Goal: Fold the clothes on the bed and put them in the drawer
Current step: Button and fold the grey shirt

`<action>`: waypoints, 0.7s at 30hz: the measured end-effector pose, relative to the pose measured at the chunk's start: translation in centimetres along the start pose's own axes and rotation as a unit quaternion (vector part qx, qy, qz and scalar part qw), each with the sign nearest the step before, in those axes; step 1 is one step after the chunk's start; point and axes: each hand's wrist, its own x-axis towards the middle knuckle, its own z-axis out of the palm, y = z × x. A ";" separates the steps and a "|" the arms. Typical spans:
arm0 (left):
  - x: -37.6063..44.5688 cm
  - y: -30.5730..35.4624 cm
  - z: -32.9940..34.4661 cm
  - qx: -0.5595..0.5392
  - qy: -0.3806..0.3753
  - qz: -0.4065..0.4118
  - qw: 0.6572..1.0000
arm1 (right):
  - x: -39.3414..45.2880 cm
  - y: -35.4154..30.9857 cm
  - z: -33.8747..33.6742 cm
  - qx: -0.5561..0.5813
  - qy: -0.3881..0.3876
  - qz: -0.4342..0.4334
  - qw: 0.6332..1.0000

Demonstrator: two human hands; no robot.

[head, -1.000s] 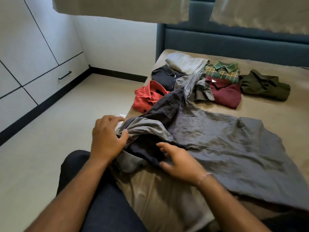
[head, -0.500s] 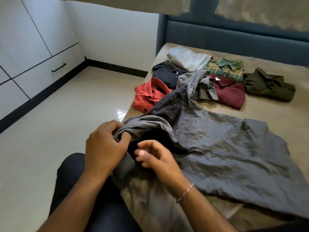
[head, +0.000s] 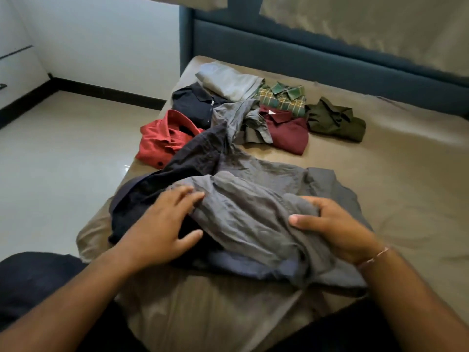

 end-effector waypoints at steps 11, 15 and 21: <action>1.3 -1.2 3.6 0.212 0.075 -0.054 0.973 | -1.2 10.2 -13.2 -0.179 0.104 0.251 0.946; 2.7 -2.1 3.8 0.208 0.086 -0.093 0.970 | -0.2 9.7 -13.5 -0.001 0.223 0.151 0.963; 2.8 -1.7 3.9 0.066 0.219 -0.074 0.971 | -0.9 10.8 -15.2 0.151 0.359 0.092 0.916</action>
